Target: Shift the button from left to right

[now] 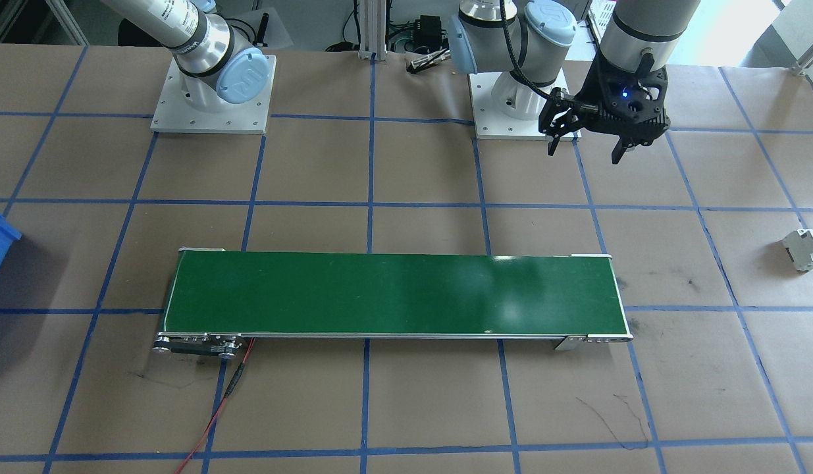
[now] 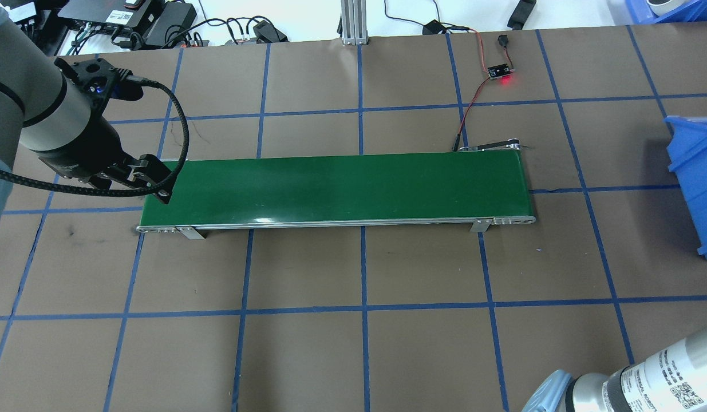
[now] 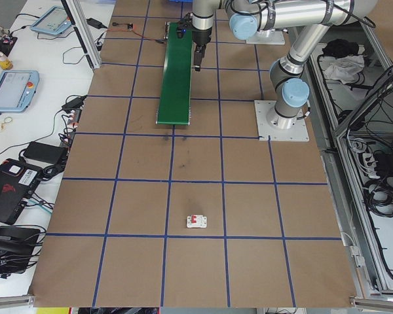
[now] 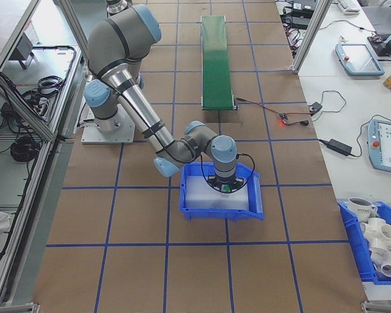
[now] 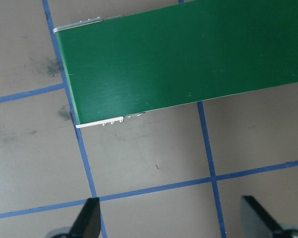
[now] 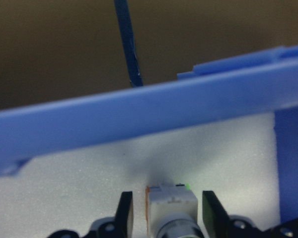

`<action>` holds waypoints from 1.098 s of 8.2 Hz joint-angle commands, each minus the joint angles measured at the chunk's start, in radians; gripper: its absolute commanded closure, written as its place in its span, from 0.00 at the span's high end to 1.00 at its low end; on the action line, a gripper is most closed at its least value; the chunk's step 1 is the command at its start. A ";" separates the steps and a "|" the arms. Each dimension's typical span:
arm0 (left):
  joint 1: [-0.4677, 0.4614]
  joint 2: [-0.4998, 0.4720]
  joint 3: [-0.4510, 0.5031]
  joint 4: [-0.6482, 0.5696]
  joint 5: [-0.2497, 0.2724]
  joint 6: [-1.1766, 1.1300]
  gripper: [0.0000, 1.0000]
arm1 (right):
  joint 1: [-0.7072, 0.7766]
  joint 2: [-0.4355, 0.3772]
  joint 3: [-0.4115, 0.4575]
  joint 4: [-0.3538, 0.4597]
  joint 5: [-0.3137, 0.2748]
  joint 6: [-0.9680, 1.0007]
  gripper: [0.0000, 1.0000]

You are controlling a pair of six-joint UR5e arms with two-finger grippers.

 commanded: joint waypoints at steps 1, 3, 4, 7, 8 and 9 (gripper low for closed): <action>-0.001 0.009 0.004 -0.001 0.000 0.007 1.00 | 0.000 -0.072 0.000 0.114 0.006 0.009 1.00; -0.002 0.025 0.001 -0.001 0.000 0.007 1.00 | 0.005 -0.191 -0.003 0.187 0.003 0.147 1.00; -0.001 0.026 0.001 -0.001 -0.002 0.007 1.00 | 0.009 -0.257 -0.006 0.213 0.008 0.210 1.00; -0.001 0.025 -0.002 0.000 0.000 0.004 1.00 | 0.103 -0.429 -0.017 0.334 0.014 0.720 1.00; -0.001 0.025 -0.002 0.000 0.000 0.002 1.00 | 0.159 -0.445 -0.021 0.344 0.020 0.861 1.00; -0.001 0.022 -0.002 0.000 0.000 0.001 1.00 | 0.254 -0.457 -0.030 0.342 0.006 0.973 1.00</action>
